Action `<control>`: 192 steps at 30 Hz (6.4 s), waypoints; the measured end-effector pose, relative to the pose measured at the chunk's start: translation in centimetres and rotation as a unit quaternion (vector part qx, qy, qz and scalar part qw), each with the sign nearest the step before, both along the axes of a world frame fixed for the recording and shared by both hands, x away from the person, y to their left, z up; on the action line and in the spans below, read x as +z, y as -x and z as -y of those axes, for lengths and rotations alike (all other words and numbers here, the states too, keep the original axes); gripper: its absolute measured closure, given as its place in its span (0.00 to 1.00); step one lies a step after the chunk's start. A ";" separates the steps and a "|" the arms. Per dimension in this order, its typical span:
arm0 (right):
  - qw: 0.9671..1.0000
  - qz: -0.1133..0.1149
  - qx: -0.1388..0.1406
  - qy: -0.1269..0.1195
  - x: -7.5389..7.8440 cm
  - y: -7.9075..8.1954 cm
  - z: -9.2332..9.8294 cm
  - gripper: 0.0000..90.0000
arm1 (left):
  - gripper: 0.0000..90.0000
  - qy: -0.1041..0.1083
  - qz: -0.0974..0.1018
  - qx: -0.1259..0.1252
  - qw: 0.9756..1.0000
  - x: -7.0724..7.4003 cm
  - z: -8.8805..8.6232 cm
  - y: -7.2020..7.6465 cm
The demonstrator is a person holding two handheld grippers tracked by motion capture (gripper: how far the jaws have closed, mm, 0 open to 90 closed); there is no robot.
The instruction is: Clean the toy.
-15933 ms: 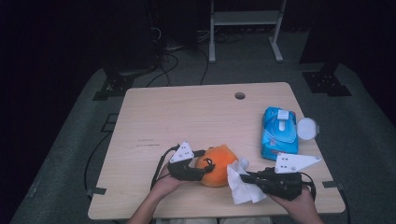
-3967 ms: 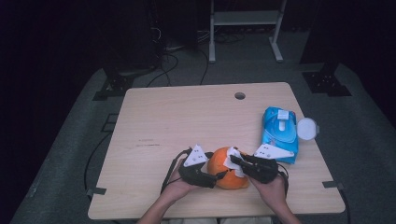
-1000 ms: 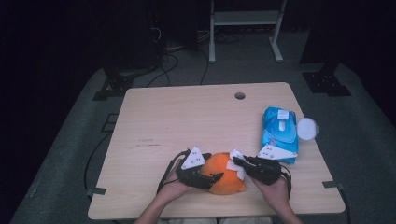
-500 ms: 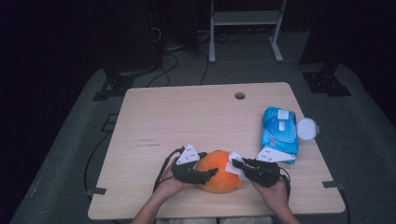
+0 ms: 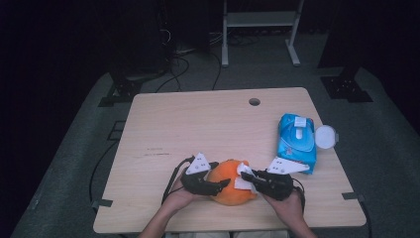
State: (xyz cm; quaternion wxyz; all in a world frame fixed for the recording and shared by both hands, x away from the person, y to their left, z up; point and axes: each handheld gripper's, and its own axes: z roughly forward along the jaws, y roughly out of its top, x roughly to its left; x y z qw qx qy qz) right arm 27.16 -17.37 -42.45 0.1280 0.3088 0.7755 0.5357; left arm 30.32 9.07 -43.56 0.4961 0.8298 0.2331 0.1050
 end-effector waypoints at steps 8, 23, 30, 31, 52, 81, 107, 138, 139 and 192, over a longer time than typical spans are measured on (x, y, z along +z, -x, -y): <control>1.000 -0.017 0.007 -0.006 -0.8 -0.4 0.2 0.88 | 0.12 0.010 -0.070 0.025 0.997 -0.1 0.0 -1.3; 0.998 -0.042 -0.036 -0.032 -2.0 -2.2 1.6 0.88 | 0.43 -0.011 0.045 0.030 0.998 0.4 0.6 0.2; 0.997 -0.052 -0.062 -0.008 -2.4 -2.2 1.9 0.88 | 0.41 0.000 0.023 0.028 0.999 -0.1 -0.7 -0.2; 0.996 -0.056 -0.063 -0.008 -2.5 -2.2 1.9 0.88 | 0.40 0.001 0.020 0.027 0.999 -0.2 -0.8 -0.3; 0.999 -0.024 -0.021 -0.015 -1.0 -0.9 0.4 0.88 | 0.31 -0.015 0.005 0.007 1.000 0.7 0.3 -0.1; 0.998 -0.010 -0.040 -0.037 0.9 -1.3 1.3 0.89 | 0.41 -0.011 0.135 -0.004 0.991 1.4 2.6 2.0; 0.999 -0.005 -0.040 -0.035 0.5 -0.9 1.7 0.89 | 0.30 -0.015 0.083 -0.034 0.996 0.8 1.6 1.7; 0.999 0.012 -0.038 -0.004 0.6 -0.4 0.7 0.89 | 0.16 0.029 0.006 -0.031 0.999 1.0 0.8 0.5; 0.999 0.007 -0.041 -0.009 0.7 -0.4 0.9 0.89 | 0.20 0.024 0.004 -0.039 0.999 0.8 0.9 0.6; 0.999 0.020 -0.035 -0.007 2.2 -0.1 0.6 0.89 | 0.31 -0.026 0.045 -0.051 0.997 1.0 2.5 2.0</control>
